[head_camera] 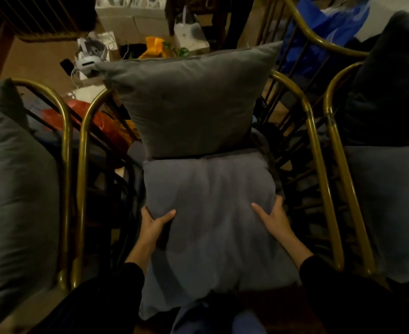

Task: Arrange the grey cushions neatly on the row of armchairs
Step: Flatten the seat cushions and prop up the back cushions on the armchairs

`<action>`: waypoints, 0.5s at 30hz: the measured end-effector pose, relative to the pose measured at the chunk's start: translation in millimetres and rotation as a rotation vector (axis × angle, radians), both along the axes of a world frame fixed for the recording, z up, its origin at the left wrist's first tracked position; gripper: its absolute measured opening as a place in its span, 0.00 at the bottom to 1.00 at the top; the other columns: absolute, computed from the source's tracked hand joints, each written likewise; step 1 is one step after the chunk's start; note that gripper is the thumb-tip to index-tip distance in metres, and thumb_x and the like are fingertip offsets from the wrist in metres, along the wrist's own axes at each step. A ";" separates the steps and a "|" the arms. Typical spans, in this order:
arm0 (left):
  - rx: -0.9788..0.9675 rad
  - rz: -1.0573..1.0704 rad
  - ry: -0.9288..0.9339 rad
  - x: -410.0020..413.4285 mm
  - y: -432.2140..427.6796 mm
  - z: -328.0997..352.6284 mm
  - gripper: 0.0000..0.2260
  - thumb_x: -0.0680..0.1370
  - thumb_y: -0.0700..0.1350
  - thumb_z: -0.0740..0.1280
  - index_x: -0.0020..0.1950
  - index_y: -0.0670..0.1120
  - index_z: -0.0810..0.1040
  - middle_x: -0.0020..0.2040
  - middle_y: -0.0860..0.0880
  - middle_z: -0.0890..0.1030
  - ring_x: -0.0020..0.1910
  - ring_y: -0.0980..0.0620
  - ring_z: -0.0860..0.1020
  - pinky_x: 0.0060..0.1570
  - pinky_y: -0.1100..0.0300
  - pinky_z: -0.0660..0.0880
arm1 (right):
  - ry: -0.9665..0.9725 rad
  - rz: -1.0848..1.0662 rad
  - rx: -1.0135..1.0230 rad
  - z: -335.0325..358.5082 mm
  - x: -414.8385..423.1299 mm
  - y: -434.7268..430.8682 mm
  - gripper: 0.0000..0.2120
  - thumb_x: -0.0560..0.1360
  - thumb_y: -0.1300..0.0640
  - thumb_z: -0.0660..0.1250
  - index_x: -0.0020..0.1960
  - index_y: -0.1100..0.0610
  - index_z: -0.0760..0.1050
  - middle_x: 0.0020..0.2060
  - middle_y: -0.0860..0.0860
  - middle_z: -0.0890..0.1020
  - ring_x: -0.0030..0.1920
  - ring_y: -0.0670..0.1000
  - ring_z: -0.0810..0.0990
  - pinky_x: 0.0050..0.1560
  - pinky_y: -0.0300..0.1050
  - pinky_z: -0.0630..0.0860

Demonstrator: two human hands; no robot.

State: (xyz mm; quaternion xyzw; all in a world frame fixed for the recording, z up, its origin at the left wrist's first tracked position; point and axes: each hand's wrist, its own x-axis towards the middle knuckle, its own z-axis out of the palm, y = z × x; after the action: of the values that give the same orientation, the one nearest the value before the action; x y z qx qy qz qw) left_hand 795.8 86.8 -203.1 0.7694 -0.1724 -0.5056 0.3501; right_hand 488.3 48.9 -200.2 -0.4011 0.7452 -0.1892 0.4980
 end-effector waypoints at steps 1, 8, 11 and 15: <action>-0.015 -0.001 0.014 0.8 -6.8 2.6 0.37 0.71 0.40 0.75 0.74 0.43 0.59 0.70 0.42 0.70 0.66 0.42 0.72 0.60 0.50 0.72 | -0.011 0.008 -0.024 0.2 0.9 -10.0 0.35 0.70 0.43 0.72 0.70 0.52 0.59 0.67 0.57 0.72 0.66 0.60 0.73 0.64 0.59 0.73; -0.100 0.010 0.027 -2.0 -21.3 19.3 0.36 0.72 0.40 0.73 0.75 0.49 0.58 0.72 0.44 0.69 0.67 0.44 0.71 0.57 0.52 0.71 | -0.079 0.001 -0.157 21.7 9.7 -45.7 0.27 0.75 0.46 0.68 0.68 0.53 0.63 0.63 0.54 0.74 0.62 0.54 0.76 0.59 0.50 0.75; -0.115 0.007 0.008 -2.7 -14.5 19.3 0.36 0.73 0.41 0.73 0.75 0.51 0.58 0.73 0.46 0.67 0.68 0.43 0.70 0.59 0.50 0.72 | -0.095 0.005 -0.185 25.7 7.0 -40.8 0.26 0.75 0.46 0.67 0.68 0.53 0.63 0.61 0.51 0.74 0.61 0.53 0.75 0.59 0.50 0.75; -0.064 -0.018 -0.041 -4.7 -10.0 5.2 0.38 0.72 0.41 0.74 0.76 0.52 0.57 0.73 0.44 0.67 0.69 0.41 0.70 0.66 0.43 0.70 | -0.006 0.082 -0.143 6.5 6.9 -32.2 0.32 0.71 0.45 0.72 0.69 0.52 0.62 0.66 0.57 0.70 0.66 0.58 0.71 0.64 0.54 0.71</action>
State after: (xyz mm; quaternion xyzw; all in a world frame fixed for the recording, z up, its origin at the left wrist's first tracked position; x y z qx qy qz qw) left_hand 791.1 76.8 -197.9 0.7664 -0.2024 -0.4872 0.3665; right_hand 495.2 16.8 -193.7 -0.4652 0.7112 -0.2226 0.4777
